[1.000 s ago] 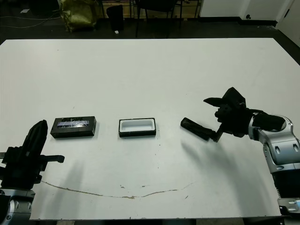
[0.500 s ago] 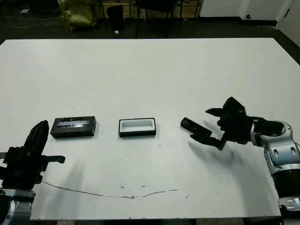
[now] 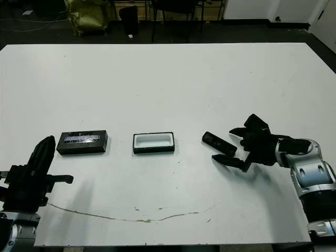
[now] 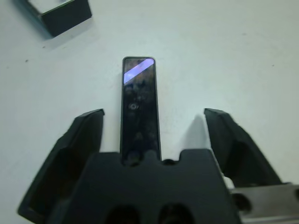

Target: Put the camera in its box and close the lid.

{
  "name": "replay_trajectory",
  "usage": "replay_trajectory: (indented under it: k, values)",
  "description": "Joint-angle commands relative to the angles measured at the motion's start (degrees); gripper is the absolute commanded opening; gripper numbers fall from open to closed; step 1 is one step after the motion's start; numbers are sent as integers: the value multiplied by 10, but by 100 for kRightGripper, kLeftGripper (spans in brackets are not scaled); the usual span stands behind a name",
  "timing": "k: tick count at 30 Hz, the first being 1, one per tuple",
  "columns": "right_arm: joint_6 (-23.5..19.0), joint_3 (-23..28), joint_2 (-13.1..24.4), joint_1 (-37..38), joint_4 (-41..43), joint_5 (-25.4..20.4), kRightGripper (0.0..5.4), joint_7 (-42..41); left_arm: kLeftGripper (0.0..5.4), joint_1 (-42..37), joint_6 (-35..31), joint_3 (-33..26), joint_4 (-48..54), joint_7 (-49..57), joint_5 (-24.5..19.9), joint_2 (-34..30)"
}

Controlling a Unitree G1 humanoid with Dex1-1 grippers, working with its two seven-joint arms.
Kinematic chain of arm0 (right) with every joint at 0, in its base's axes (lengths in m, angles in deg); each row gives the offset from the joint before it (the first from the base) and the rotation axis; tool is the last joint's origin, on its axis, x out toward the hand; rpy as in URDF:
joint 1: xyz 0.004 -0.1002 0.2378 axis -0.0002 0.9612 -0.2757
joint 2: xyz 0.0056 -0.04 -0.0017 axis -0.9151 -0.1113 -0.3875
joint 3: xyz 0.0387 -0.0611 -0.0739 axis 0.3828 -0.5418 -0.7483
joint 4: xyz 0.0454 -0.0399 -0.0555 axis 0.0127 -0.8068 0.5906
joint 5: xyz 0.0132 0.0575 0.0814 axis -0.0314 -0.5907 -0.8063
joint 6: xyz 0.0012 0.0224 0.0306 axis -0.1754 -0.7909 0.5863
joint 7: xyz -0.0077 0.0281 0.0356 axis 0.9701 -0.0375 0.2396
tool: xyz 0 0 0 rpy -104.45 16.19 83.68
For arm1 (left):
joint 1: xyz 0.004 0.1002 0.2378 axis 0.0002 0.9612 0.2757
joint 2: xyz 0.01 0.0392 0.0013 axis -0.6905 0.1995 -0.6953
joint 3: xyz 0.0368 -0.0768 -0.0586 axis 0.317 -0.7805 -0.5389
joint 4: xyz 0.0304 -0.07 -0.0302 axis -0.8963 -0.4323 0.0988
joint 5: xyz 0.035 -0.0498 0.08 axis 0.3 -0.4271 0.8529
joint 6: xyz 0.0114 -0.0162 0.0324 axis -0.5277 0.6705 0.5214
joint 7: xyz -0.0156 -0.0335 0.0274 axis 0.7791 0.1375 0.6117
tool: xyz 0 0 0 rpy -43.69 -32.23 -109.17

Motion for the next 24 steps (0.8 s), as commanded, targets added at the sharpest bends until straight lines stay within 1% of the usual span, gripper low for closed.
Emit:
replay_trajectory:
  k: [1, 3, 5, 7, 11, 16, 18, 22, 24]
  values:
    - [-25, -17, -6, 33, 3, 28, 390, 30, 0, 8, -13, -3, 0, 8, 3, -6]
    - [-27, -22, -6, 37, 10, 32, 346, 41, 0, 8, -16, -3, 2, 10, 5, -6]
    - [1, -25, -5, 40, 6, 38, 323, 44, 0, 9, -16, -3, 3, 11, 4, -7]
    - [21, -27, -3, 42, 1, 40, 282, 42, 0, 9, -17, -3, 4, 13, 4, -6]
    - [52, -32, -1, 31, -28, 33, 192, 14, 0, 9, -20, -1, 8, 17, 4, -5]
    - [38, -40, 8, 22, -21, 41, 89, 7, 0, 9, -13, 0, 2, 13, 4, -4]
    - [40, -40, 10, 21, -21, 40, 71, 5, 0, 10, -13, 1, 3, 15, 6, -3]
    - [36, -40, 13, 12, -26, 39, 66, -1, 0, 12, -19, 3, 7, 19, 8, -2]
    - [51, -39, 14, 9, -28, 40, 66, -3, 0, 11, -17, 4, 6, 19, 8, -3]
